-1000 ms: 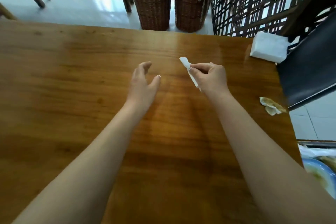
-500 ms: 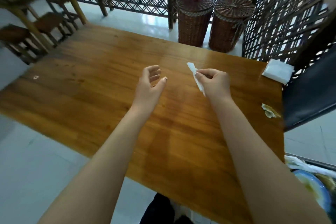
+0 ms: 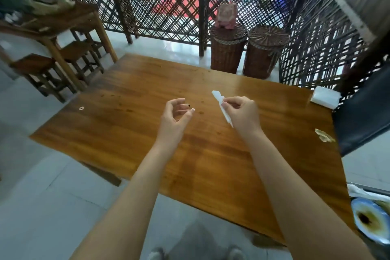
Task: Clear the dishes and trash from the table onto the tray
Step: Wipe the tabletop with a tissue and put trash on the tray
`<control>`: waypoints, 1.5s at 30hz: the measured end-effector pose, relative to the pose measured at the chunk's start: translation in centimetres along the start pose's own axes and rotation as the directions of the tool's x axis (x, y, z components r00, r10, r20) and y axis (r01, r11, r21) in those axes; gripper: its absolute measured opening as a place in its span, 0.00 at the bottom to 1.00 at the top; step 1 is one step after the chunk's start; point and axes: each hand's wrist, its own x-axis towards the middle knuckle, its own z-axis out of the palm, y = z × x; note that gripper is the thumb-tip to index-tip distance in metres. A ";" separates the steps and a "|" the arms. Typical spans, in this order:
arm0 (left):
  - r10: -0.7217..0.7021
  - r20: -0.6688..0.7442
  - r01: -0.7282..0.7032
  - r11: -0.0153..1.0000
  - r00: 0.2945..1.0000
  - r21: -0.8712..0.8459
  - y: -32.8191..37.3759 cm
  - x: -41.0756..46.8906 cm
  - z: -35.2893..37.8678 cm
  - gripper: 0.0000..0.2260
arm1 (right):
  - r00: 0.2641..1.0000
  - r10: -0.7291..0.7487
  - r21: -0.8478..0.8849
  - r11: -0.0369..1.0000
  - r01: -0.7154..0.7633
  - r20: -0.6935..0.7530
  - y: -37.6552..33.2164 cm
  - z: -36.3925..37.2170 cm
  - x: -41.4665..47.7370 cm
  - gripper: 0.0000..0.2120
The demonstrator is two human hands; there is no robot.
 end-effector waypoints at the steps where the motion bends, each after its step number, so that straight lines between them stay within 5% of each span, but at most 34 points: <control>1: -0.001 0.023 0.001 1.000 1.000 -0.005 0.0 0.2 -0.8 0.11 | 1.000 -0.002 0.001 1.000 0.002 -0.015 -0.4 0.6 -0.2 0.09; 12: -0.010 0.205 0.024 0.997 0.979 -0.067 -2.6 2.7 -12.4 0.12 | 0.982 -0.078 -0.223 0.974 0.039 -0.169 -5.7 8.5 -5.0 0.08; 28: -0.251 0.233 0.263 0.965 0.940 -0.021 -10.3 0.2 -16.7 0.09 | 0.978 0.178 -0.208 0.958 -0.197 -0.106 -0.5 16.3 -11.0 0.08; 34: -0.365 0.319 0.353 0.930 0.875 0.099 -15.1 2.1 -18.0 0.09 | 0.962 0.254 -0.341 0.900 -0.273 -0.102 2.3 22.0 -12.1 0.13; 40: -0.320 0.428 0.246 0.944 0.845 0.221 -20.6 6.0 -17.1 0.09 | 0.954 0.260 -0.442 0.845 -0.301 -0.151 6.2 27.7 -11.0 0.13; 45: -0.215 0.453 0.023 0.919 0.865 0.393 -23.9 8.6 -15.2 0.11 | 0.976 0.217 -0.541 0.819 -0.193 -0.019 8.7 29.7 -10.2 0.12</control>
